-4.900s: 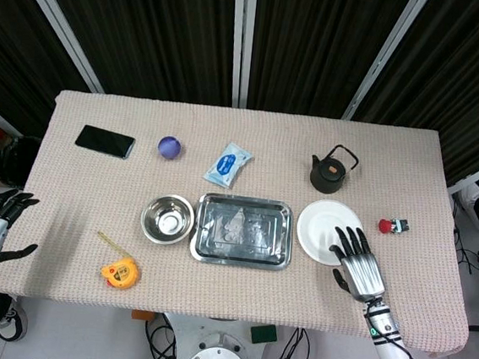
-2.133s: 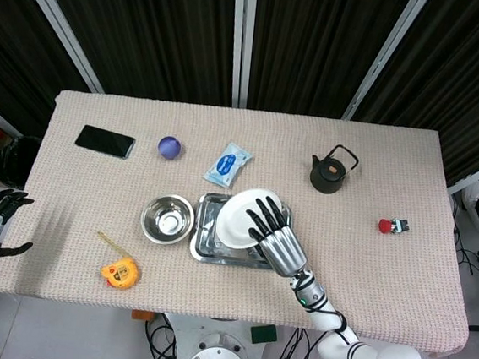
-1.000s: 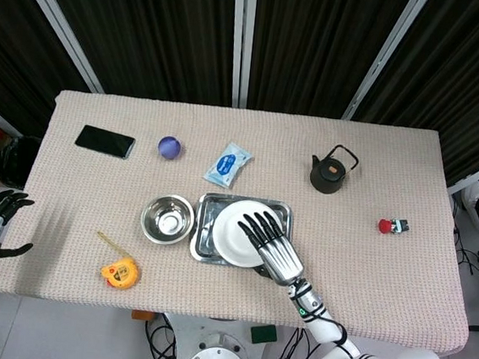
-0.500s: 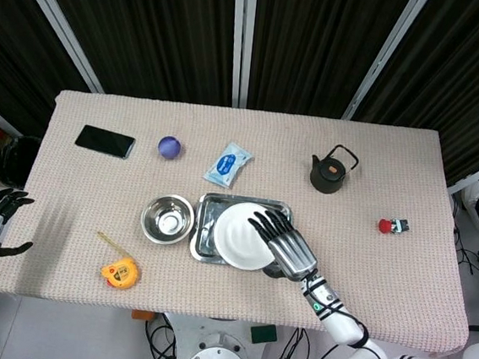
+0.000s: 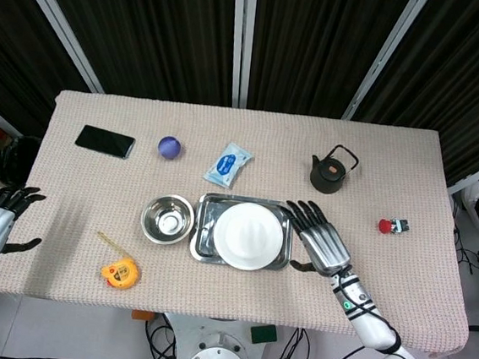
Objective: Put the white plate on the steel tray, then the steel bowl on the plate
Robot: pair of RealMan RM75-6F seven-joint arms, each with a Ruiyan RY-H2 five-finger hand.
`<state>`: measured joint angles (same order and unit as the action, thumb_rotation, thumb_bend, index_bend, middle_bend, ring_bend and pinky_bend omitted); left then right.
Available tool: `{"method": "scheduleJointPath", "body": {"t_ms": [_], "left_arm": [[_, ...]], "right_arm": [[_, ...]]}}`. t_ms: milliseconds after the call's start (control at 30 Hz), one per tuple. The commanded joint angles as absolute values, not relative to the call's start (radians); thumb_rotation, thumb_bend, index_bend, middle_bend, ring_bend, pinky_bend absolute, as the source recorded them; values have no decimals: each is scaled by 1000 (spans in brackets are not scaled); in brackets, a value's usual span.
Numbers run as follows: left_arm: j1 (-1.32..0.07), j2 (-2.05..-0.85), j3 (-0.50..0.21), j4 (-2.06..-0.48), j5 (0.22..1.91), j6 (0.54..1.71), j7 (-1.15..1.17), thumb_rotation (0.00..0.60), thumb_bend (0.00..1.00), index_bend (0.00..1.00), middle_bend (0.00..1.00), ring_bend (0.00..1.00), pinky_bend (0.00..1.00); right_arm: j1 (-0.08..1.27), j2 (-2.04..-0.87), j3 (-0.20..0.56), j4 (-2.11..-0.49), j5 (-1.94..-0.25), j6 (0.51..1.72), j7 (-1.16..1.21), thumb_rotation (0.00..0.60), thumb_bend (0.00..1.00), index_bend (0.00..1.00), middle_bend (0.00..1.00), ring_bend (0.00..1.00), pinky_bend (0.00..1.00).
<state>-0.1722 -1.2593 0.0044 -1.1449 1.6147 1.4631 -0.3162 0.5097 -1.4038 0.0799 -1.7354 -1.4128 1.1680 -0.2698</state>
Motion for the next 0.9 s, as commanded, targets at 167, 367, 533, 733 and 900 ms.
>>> {"method": "scheduleJointPath", "body": {"t_ms": [167,367,533,733,900], "left_arm": [[-307,-1286,17,-1182,1761,1425,-262,600,68,248,194,97,156],[-400,-1378,32,-1154,1848,1384,-225,600,67,248,188,60,156],[-457,-1436,52,-1121,1871,1328,-230,600,67,248,177,57,156],[-503,-1502,48,-1075,1860,1295,-236,600,67,257,162,57,156],[-526,-1534,55,-1032,1841,1264,-231,600,80,316,162,57,156]], "right_arm": [[347,-1305,137,-1641,-1501,1489,9,600,0,0,0,0,0],[303,-1249,195,-1636,-1456,1555,83,600,0,0,0,0,0],[288,-1226,211,-1636,-1432,1555,99,600,0,0,0,0,0],[284,-1230,205,-1619,-1427,1531,96,600,0,0,0,0,0],[281,-1236,209,-1608,-1428,1529,95,600,0,0,0,0,0]]}}
